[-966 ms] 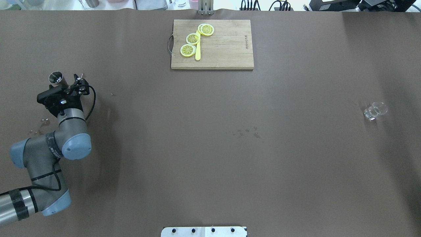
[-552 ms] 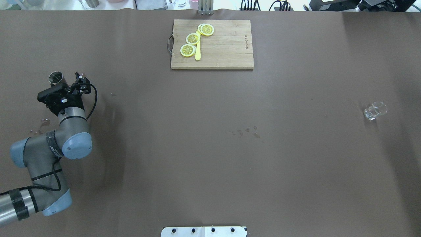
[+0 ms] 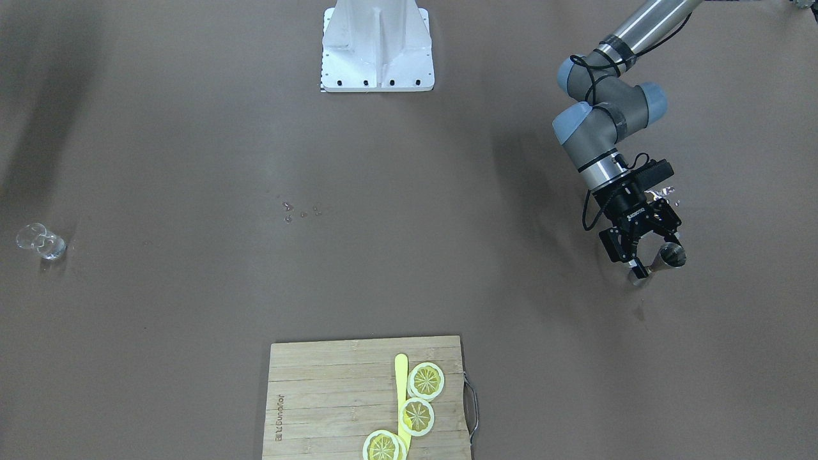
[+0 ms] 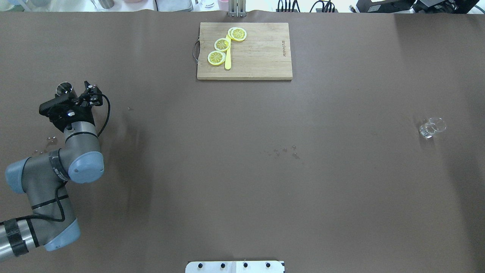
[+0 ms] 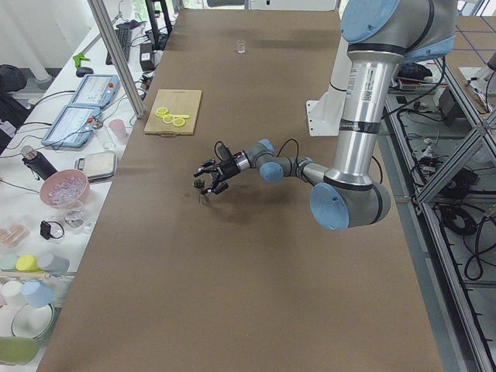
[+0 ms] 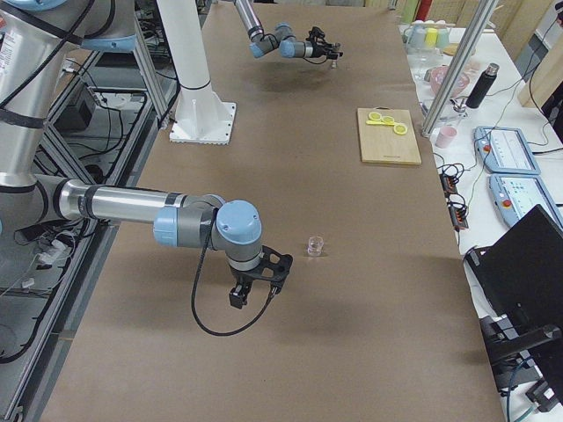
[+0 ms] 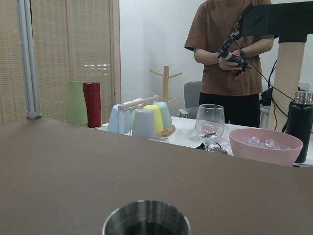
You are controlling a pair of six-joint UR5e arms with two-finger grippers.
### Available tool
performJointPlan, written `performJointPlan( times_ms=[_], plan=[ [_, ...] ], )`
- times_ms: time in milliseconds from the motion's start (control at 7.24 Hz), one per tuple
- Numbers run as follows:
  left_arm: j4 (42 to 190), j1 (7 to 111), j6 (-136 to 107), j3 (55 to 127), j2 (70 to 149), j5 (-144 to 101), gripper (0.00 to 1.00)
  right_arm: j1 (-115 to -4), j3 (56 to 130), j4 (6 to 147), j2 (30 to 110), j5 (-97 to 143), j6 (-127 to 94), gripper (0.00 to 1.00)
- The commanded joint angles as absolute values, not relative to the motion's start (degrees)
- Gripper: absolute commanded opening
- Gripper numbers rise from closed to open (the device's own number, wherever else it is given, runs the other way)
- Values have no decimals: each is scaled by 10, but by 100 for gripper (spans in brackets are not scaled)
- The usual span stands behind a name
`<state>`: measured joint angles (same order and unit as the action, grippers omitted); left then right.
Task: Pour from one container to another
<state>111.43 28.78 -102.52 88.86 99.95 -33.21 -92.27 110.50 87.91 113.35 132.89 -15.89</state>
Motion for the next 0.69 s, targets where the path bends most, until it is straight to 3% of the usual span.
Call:
performJointPlan(
  times_ms=[0, 552],
  plan=[
    [1108, 288, -1013, 935, 963, -334, 97, -929, 1106, 874, 1122, 1312, -156, 100],
    [1067, 302, -976, 999, 952, -334, 97, -936, 1123, 882, 1114, 1325, -156, 100]
  ],
)
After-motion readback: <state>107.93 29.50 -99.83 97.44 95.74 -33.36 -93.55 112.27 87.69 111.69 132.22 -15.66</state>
